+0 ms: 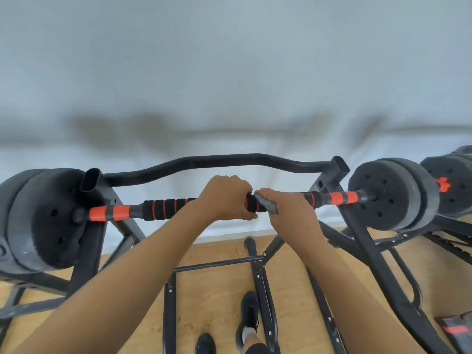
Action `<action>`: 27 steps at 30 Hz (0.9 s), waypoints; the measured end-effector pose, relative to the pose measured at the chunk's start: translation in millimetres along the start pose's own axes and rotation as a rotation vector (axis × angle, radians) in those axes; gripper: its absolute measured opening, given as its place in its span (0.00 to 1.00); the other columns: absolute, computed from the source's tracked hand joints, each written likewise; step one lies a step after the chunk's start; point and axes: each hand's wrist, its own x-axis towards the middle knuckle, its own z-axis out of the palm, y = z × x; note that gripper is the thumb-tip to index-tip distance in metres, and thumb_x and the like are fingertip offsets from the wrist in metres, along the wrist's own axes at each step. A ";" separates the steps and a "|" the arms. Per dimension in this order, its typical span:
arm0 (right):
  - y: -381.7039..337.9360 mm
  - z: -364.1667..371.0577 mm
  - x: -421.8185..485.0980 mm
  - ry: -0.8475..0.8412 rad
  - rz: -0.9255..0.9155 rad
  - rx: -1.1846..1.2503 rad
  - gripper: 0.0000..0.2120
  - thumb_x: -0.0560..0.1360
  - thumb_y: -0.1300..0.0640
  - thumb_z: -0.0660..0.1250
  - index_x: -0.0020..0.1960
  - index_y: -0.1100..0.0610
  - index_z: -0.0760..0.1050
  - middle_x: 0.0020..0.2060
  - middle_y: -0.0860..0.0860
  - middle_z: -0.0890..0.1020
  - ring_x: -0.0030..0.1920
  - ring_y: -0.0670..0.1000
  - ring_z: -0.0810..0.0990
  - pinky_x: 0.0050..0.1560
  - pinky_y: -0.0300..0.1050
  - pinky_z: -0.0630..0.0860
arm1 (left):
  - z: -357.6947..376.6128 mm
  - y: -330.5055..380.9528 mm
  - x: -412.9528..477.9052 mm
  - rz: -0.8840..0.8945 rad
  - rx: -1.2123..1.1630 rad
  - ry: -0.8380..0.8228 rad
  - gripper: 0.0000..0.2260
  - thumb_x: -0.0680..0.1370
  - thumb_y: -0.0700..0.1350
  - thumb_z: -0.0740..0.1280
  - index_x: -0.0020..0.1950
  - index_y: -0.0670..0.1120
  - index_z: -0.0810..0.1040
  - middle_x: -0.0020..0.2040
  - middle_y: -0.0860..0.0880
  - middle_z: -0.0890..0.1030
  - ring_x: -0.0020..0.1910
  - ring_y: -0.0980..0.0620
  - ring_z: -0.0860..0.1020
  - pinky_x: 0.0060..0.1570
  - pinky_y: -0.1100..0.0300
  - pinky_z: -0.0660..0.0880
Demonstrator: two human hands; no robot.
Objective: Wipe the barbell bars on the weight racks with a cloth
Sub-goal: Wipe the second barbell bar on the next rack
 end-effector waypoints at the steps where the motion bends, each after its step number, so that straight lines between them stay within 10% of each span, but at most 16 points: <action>1: -4.0 -2.0 7.8 -0.015 0.002 -0.036 0.18 0.78 0.63 0.61 0.60 0.45 0.80 0.44 0.49 0.84 0.44 0.53 0.82 0.44 0.51 0.81 | 5.4 6.5 -5.3 -0.010 0.118 0.092 0.16 0.78 0.64 0.68 0.52 0.52 0.79 0.41 0.54 0.82 0.40 0.52 0.81 0.41 0.59 0.72; 7: -18.7 9.8 6.9 0.070 0.025 -0.099 0.14 0.75 0.66 0.60 0.50 0.48 0.76 0.37 0.47 0.79 0.39 0.53 0.78 0.34 0.47 0.75 | 22.4 24.7 -3.8 -0.183 0.115 0.161 0.11 0.82 0.55 0.65 0.52 0.49 0.80 0.37 0.54 0.78 0.35 0.51 0.78 0.42 0.58 0.77; 12: -6.9 18.2 -9.1 0.020 -0.020 -0.061 0.37 0.76 0.70 0.62 0.79 0.43 0.62 0.72 0.40 0.72 0.56 0.53 0.82 0.47 0.49 0.81 | 1.5 0.1 32.1 -0.257 -0.294 -0.324 0.10 0.75 0.50 0.75 0.44 0.44 0.82 0.34 0.49 0.82 0.28 0.51 0.79 0.36 0.59 0.79; 17: 5.9 28.1 -17.3 -0.016 -0.031 -0.126 0.43 0.75 0.70 0.63 0.81 0.39 0.52 0.77 0.31 0.55 0.54 0.51 0.80 0.44 0.50 0.82 | -8.8 -16.3 49.7 -0.253 -0.582 -0.613 0.12 0.76 0.50 0.77 0.50 0.41 0.84 0.34 0.48 0.82 0.28 0.51 0.77 0.35 0.59 0.78; 22: 9.5 15.6 -3.9 0.033 -0.048 -0.090 0.38 0.76 0.67 0.64 0.79 0.38 0.60 0.74 0.34 0.68 0.59 0.49 0.81 0.51 0.47 0.82 | 1.9 -8.1 30.5 -0.136 -0.215 -0.137 0.13 0.74 0.61 0.74 0.44 0.52 0.83 0.35 0.54 0.83 0.34 0.54 0.81 0.39 0.58 0.81; 27: -9.3 13.8 18.8 0.138 -0.021 -0.112 0.20 0.78 0.61 0.61 0.67 0.44 0.72 0.47 0.50 0.84 0.47 0.56 0.82 0.40 0.51 0.81 | 24.6 11.2 5.6 -0.137 0.138 0.198 0.07 0.81 0.52 0.66 0.52 0.49 0.78 0.38 0.53 0.77 0.35 0.50 0.75 0.38 0.58 0.69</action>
